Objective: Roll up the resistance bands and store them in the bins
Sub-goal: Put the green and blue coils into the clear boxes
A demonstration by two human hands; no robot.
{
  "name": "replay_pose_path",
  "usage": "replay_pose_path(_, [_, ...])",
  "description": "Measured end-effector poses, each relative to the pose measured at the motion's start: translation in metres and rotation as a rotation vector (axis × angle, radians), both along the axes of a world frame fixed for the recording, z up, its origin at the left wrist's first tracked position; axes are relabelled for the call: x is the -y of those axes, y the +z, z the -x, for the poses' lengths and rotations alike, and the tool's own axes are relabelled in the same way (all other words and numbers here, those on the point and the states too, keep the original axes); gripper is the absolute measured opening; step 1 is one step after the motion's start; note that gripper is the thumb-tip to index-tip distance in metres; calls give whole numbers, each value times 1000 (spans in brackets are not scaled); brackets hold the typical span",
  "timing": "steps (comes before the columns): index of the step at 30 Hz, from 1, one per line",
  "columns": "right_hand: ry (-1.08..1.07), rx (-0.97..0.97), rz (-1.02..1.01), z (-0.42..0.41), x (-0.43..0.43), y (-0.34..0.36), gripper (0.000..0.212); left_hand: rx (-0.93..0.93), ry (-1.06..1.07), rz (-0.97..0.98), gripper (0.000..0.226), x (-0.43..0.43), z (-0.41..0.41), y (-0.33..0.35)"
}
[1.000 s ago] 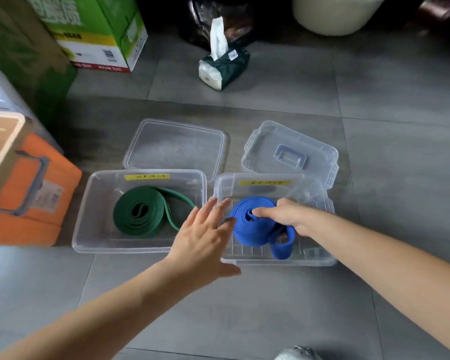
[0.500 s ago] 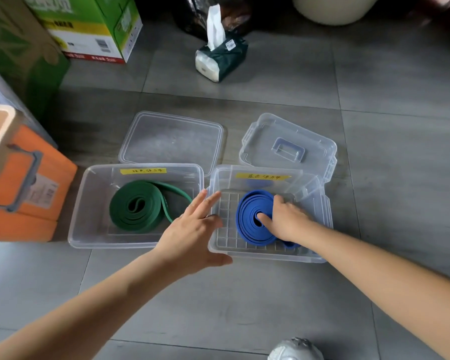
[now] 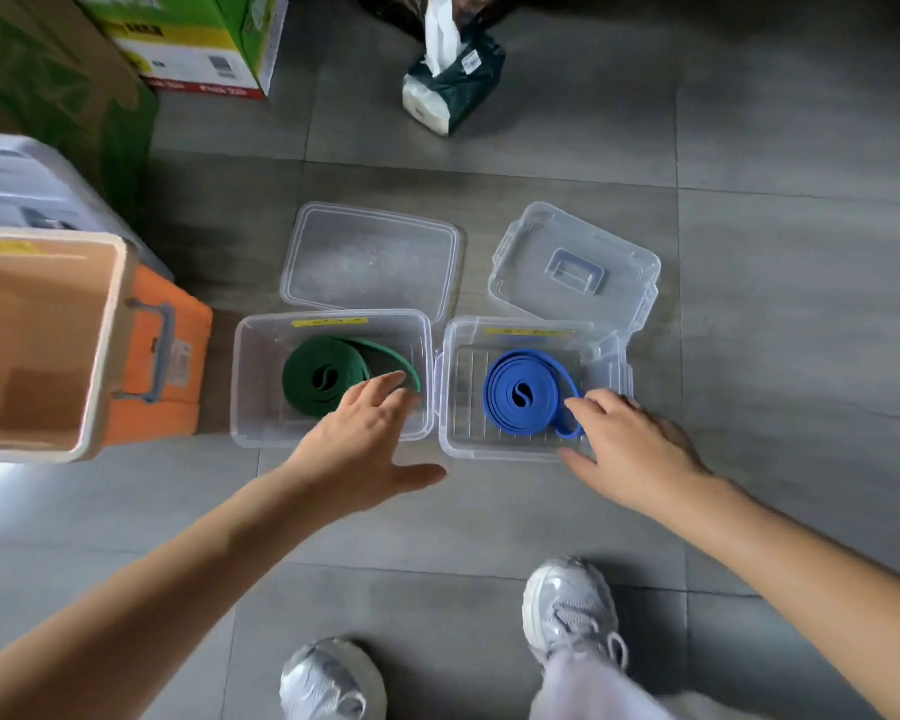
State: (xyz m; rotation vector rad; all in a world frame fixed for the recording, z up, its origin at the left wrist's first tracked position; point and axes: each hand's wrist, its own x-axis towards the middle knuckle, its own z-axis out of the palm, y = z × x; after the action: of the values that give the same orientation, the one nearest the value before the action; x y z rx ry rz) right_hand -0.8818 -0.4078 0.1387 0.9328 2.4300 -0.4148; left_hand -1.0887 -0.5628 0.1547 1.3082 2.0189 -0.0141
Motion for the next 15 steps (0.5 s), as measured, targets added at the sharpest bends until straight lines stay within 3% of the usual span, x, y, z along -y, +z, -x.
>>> replay_pose_path(7, [-406,-164,184,-69,50,190,49,28,76,59,62,22,-49,192])
replay_pose_path(15, [-1001,-450,186,-235,122,435,35,218,-14,-36,51,-35,-178,444])
